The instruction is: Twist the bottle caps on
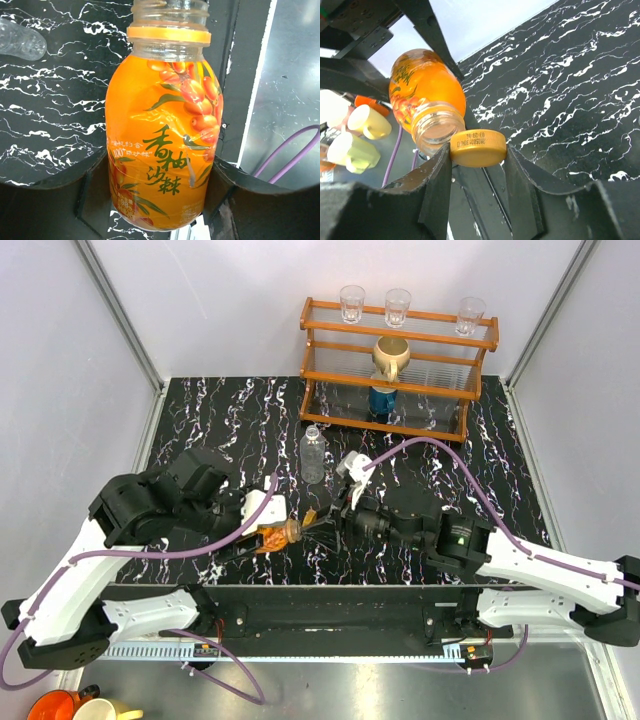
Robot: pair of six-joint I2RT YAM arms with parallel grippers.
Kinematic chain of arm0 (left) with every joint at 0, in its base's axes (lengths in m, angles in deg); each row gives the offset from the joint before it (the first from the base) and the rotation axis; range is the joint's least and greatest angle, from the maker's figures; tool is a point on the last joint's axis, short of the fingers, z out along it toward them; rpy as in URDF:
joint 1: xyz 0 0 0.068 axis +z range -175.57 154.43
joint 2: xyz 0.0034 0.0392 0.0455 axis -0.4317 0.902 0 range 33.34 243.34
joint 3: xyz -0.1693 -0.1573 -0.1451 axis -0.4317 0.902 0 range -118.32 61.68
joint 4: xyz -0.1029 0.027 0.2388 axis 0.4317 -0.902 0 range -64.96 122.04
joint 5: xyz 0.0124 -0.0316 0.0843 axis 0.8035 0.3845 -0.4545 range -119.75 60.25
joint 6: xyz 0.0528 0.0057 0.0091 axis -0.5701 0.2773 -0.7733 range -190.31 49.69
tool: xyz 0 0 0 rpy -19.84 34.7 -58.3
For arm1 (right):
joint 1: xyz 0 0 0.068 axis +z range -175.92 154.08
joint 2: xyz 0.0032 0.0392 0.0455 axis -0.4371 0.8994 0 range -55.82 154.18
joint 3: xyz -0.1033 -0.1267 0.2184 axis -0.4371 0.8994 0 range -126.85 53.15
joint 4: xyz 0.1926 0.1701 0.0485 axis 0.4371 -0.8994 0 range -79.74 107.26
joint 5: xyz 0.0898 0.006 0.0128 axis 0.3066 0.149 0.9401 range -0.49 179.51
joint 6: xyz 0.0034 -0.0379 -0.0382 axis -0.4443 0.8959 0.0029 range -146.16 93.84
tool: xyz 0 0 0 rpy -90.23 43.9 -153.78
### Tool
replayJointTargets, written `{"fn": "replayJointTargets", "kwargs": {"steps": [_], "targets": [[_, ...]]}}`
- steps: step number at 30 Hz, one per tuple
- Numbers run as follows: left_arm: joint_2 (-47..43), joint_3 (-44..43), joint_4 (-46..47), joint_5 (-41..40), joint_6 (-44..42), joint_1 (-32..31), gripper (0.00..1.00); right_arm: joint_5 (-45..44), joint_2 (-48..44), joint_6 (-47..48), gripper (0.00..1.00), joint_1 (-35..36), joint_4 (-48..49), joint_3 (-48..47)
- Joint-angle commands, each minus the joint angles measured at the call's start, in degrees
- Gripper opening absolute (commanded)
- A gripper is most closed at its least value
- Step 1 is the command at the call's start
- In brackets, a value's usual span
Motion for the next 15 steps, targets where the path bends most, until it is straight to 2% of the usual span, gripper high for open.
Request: {"fn": "replayJointTargets", "kwargs": {"steps": [1, 5, 7, 11, 15], "targets": [[-1.8, 0.4, 3.7, 5.4, -4.6, 0.3, 0.38, 6.8, -3.1, 3.8, 0.14, 0.8, -13.9, -2.5], [0.0, -0.8, -1.6, 9.9, -9.5, 0.3, 0.36, 19.0, -4.5, 6.0, 0.16, 0.8, -16.2, -3.1], [0.9, -1.6, -2.9, 11.5, -10.3, 0.3, 0.36, 21.4, -3.9, 7.1, 0.16, 1.1, -18.0, -4.2], [1.7, -1.6, -2.9, 11.2, -9.3, -1.3, 0.36, 19.9, -3.0, 11.0, 0.16, 2.5, -21.1, -6.8], [1.9, 2.0, -2.9, 10.0, -8.2, -3.6, 0.36, 17.8, -2.5, 13.8, 0.15, 2.5, -24.7, -10.3]]}}
